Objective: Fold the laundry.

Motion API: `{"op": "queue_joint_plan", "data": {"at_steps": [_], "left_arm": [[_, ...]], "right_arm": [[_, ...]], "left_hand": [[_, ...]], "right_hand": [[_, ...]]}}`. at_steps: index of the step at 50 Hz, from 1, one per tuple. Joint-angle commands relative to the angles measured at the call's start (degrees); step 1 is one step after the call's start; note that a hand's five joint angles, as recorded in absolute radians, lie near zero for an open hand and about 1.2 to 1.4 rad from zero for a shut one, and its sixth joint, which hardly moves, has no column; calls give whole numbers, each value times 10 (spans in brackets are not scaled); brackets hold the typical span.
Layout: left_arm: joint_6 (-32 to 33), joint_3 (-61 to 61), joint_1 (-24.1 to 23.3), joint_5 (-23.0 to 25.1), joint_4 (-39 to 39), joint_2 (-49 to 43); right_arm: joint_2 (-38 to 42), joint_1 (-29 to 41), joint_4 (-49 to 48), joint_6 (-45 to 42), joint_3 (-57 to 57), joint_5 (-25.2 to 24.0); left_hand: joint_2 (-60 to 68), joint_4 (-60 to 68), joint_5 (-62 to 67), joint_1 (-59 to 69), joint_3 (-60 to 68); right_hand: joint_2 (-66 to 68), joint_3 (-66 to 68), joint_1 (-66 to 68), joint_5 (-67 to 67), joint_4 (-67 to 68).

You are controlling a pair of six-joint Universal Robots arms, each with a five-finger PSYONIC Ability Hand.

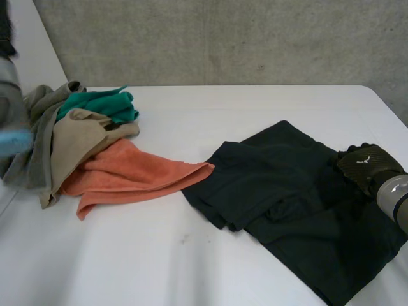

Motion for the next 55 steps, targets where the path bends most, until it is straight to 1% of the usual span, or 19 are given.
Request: {"op": "queue_joint_plan", "data": {"at_steps": [1, 4, 5, 8, 12, 16, 21, 31, 34, 40, 42, 43, 44, 45, 46, 50, 51, 54, 55], "left_arm": [[-25, -139, -82, 67, -31, 36], [-58, -178, -129, 97, -69, 52], [-76, -189, -148, 117, -92, 49], [-106, -201, -173, 153, -147, 36], [-115, -190, -196, 169, -201, -21], [-115, -164, -220, 168, -213, -62], [-115, -131, -223, 166, -213, -89], [-115, -95, -220, 165, -212, -136], [-113, -85, -220, 157, -208, -145], [-112, -71, -220, 153, -208, -161], [-110, -68, -219, 153, -207, -162], [-106, -65, -218, 152, -200, -162], [-104, -64, -218, 151, -195, -161], [-104, -64, -217, 150, -187, -160], [-104, -64, -215, 147, -178, -159], [-97, -56, -201, 105, -127, -156], [-86, -46, -189, 73, -107, -155], [-60, -29, -151, 5, -76, -147], [-39, -17, -108, -47, -53, -134]], "right_arm": [[0, 0, 0, 0, -1, 0], [1, 1, -1, 0, 0, 1], [1, 1, -1, 0, 1, 1], [2, 1, -1, 0, 1, 1], [2, 1, -2, 0, 2, 1], [4, 1, -2, 0, 4, 1], [7, 1, -4, 0, 5, 1], [14, 1, -11, -1, 10, 2], [15, 1, -11, -1, 10, 2], [19, 0, -12, -1, 10, 2], [21, 0, -12, -2, 10, 2], [22, 0, -12, -2, 10, 2], [22, 0, -12, -2, 10, 2], [22, 0, -12, -2, 10, 2], [22, 0, -12, -2, 10, 3], [22, 1, -12, -2, 10, 3], [22, 1, -12, -2, 10, 3], [22, 1, -12, -2, 10, 3], [22, 1, -12, -2, 10, 3]], "left_hand": [[-213, -213, -212, -156, -219], [-215, -214, -214, -157, -220], [-208, -208, -207, -151, -214], [-205, -204, -204, -147, -210], [-201, -201, -200, -144, -207], [-195, -194, -194, -137, -200], [-136, -135, -135, -78, -141], [-100, -100, -99, -43, -106], [-62, -61, -61, -4, -67], [96, 96, 97, 154, 91], [217, 217, 218, 274, 211], [391, 391, 392, 448, 385], [457, 458, 458, 515, 452], [479, 480, 481, 537, 474], [480, 480, 481, 537, 474], [480, 480, 481, 537, 474], [480, 480, 481, 537, 474], [480, 480, 481, 537, 474], [480, 480, 481, 537, 474]], "right_hand": [[-26, 0, -6, 11, -1], [-26, 0, -6, 11, -1], [-26, 0, -6, 11, -1], [-26, 0, -6, 11, -1], [-26, 0, -6, 11, -1], [-26, 0, -6, 11, -1], [-26, 0, -6, 11, -1], [-26, 0, -6, 11, -1], [-26, 0, -6, 11, -1], [-26, 0, -6, 11, -1], [-26, 0, -6, 11, -1], [-26, 0, -6, 11, -1], [-26, 0, -6, 11, -1], [-26, 0, -6, 11, -1], [-26, 0, -6, 11, -1], [-26, 0, -6, 11, -1], [-26, 0, -6, 11, -1], [-26, 0, -6, 11, -1], [-26, 0, -6, 11, -1]]}}
